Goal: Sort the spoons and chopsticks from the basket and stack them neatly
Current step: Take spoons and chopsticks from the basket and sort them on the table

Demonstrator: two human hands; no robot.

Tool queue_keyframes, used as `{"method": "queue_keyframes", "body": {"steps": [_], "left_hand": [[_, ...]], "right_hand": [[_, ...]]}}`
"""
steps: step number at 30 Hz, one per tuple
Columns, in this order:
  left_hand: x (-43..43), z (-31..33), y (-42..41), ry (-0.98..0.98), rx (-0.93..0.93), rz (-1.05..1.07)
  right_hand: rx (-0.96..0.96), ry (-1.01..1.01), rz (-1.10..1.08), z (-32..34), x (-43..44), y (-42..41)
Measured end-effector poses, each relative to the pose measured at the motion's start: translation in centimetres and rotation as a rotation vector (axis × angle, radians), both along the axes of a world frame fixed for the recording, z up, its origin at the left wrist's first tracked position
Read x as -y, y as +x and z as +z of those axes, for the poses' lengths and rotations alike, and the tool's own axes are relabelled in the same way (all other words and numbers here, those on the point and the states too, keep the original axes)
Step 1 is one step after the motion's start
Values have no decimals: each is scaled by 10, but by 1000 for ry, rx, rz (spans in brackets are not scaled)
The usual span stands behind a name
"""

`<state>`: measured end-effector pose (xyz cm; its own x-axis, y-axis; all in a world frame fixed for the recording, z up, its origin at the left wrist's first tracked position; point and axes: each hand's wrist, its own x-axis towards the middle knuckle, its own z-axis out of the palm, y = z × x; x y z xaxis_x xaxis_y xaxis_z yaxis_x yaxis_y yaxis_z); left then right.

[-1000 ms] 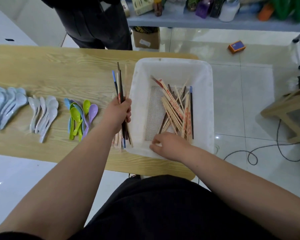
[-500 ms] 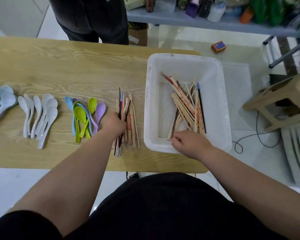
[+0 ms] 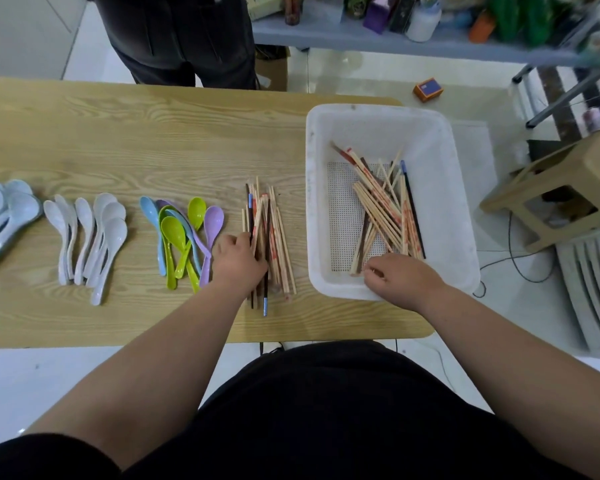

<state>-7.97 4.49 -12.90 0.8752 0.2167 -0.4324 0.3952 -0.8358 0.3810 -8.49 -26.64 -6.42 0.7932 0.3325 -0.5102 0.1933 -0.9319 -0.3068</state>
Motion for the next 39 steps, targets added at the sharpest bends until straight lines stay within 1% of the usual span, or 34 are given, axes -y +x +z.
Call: {"method": "queue_keyframes", "body": {"steps": [2, 5, 7, 12, 16, 19, 21, 23, 25, 27, 30, 31, 33, 35, 37, 39], "left_hand": [[1, 0, -5, -28, -32, 4], [3, 5, -7, -137, -19, -38], [4, 8, -7, -171, -28, -71], [3, 13, -9, -134, -65, -89], [6, 16, -5, -105, -21, -42], [16, 22, 0, -103, 92, 42], [28, 32, 6, -125, 179, 105], [47, 47, 13, -151, 272, 123], [76, 62, 23, -220, 380, 82], [106, 74, 31, -251, 459, -2], [139, 82, 39, -120, 567, -248], [149, 81, 43, -111, 533, -288], [169, 78, 51, -179, 304, -225], [187, 67, 61, -181, 98, -156], [204, 52, 72, -154, -27, -106], [217, 36, 84, -138, -119, -11]], "right_hand": [[2, -7, -8, 1, -1, -1], [0, 11, -30, 0, -1, -3], [-4, 14, -33, 0, -1, -3], [32, 0, 19, 2, -2, -4], [68, 9, 92, 3, 6, -6], [184, 45, 139, 7, 25, 0], [274, 20, 187, 9, 46, 8], [350, -15, 227, 10, 67, 17], [427, -25, 252, 9, 91, 25], [454, -31, 294, 5, 109, 29], [416, -26, 336, 2, 121, 31], [406, -18, 337, 1, 121, 31], [384, 16, 328, 2, 120, 30], [359, 50, 316, 1, 119, 30], [362, 76, 308, -2, 121, 31], [376, 82, 318, -6, 122, 32]]}}
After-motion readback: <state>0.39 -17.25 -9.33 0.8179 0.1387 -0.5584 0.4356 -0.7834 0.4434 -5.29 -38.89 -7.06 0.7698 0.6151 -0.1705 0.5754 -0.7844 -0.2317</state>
